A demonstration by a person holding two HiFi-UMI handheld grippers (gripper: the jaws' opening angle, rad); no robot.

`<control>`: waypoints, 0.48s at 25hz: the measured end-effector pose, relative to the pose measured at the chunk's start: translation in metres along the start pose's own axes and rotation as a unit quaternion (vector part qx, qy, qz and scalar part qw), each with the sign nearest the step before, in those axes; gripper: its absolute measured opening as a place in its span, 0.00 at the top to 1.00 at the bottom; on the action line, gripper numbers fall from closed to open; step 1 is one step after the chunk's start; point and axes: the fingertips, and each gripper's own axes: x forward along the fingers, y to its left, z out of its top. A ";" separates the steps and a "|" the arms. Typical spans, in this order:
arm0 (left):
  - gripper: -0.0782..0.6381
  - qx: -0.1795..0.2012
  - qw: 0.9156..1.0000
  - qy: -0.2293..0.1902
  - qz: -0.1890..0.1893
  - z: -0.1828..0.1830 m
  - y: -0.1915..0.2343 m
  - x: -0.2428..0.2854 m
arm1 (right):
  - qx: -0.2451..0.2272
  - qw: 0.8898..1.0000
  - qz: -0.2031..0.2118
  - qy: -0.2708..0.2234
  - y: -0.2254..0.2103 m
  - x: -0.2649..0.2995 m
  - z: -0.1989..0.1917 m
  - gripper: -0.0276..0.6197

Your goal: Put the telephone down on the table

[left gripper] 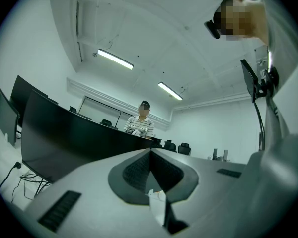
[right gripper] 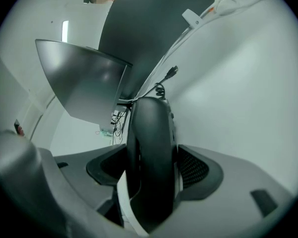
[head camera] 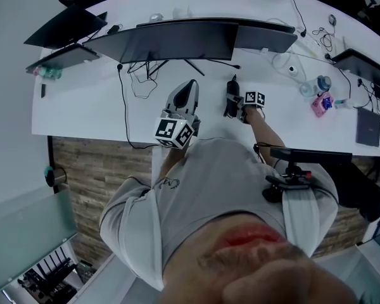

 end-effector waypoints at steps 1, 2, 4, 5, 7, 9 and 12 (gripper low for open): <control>0.89 0.000 1.000 0.001 -0.001 -0.001 0.000 0.000 | -0.010 1.000 -0.003 0.002 0.000 -0.001 0.000 0.49; 0.89 -0.001 1.000 0.002 -0.001 -0.001 -0.001 0.000 | -0.020 1.000 -0.010 0.003 -0.001 -0.002 0.001 0.49; 0.89 -0.001 1.000 0.003 -0.003 -0.002 -0.002 0.001 | -0.033 0.999 -0.028 0.003 -0.006 -0.005 0.003 0.49; 0.89 -0.001 1.000 0.004 -0.004 -0.003 -0.002 0.001 | -0.035 0.999 -0.032 0.005 -0.008 -0.005 0.004 0.49; 0.89 0.000 1.000 0.004 -0.006 -0.004 -0.004 0.002 | -0.036 0.999 -0.034 0.010 -0.010 -0.007 0.004 0.49; 0.89 0.000 1.000 0.004 -0.007 -0.003 -0.009 0.001 | -0.043 0.998 -0.039 0.013 -0.010 -0.010 0.002 0.49; 0.89 0.001 1.000 0.003 -0.009 0.000 -0.013 0.000 | -0.048 0.998 -0.049 0.010 -0.010 -0.014 0.002 0.49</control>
